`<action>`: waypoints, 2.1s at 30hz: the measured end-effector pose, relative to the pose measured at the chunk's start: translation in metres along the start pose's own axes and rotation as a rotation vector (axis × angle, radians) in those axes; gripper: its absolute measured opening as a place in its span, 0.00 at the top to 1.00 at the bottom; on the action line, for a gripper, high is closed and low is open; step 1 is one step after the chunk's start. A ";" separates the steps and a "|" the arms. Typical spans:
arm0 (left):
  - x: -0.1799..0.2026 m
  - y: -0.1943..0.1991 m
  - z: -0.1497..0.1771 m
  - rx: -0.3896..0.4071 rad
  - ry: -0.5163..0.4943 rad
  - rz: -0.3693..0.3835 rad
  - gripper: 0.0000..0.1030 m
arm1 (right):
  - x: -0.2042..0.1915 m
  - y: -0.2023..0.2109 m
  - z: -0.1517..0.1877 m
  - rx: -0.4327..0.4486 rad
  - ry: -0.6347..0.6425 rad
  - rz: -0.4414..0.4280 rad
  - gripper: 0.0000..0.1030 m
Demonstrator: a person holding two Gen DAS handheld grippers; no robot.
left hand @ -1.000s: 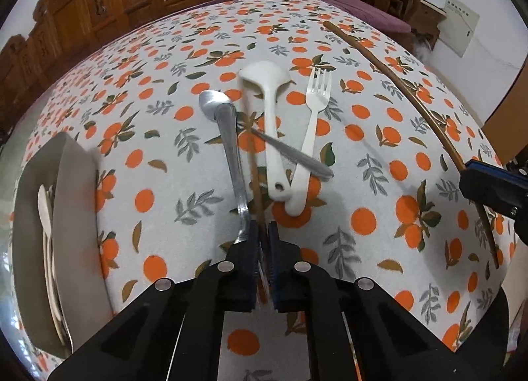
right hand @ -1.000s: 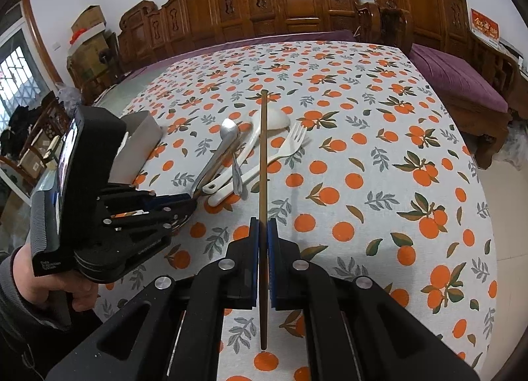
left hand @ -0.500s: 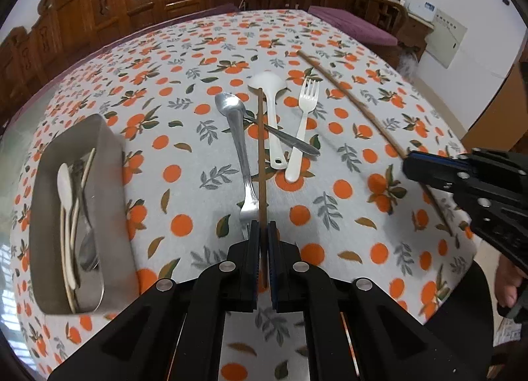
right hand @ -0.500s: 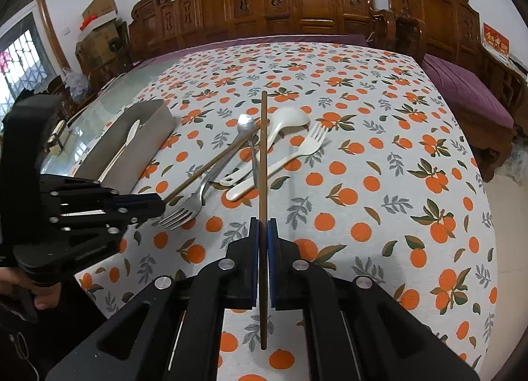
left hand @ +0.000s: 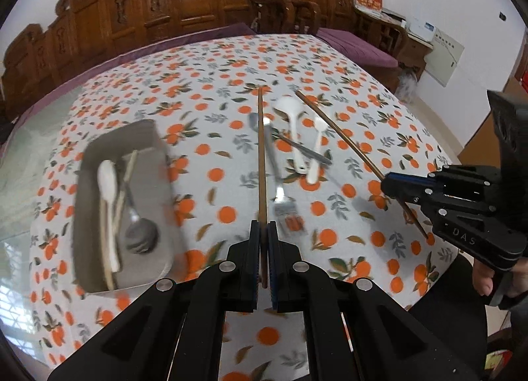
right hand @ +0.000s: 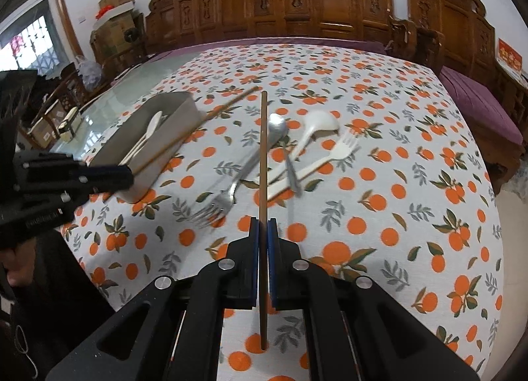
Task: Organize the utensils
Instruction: 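Carry the chopstick into the tray with the left gripper and open it while the right holds its chopstick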
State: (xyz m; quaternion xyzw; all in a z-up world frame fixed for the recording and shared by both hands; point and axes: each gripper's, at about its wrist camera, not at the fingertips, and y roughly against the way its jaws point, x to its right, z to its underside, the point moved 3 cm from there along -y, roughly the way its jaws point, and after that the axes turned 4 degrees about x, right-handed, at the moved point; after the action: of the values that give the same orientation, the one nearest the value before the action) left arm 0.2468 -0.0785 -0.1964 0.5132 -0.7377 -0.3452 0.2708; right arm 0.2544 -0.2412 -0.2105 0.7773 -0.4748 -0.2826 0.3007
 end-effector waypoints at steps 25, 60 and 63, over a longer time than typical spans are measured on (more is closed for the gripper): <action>-0.133 0.015 0.026 -0.031 0.159 -0.127 0.96 | -0.088 -0.009 -0.057 0.056 0.106 -0.056 0.94; -0.161 0.025 0.027 0.003 0.158 -0.099 0.83 | -0.150 -0.059 -0.073 -0.010 0.150 -0.102 0.94; -0.168 0.038 0.029 0.026 0.143 -0.120 0.83 | -0.158 -0.068 -0.077 -0.015 0.143 -0.114 0.94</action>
State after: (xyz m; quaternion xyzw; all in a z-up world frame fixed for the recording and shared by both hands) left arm 0.2576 0.0956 -0.1921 0.5832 -0.6887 -0.3136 0.2952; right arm 0.2869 -0.0579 -0.1855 0.8191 -0.4050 -0.2464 0.3230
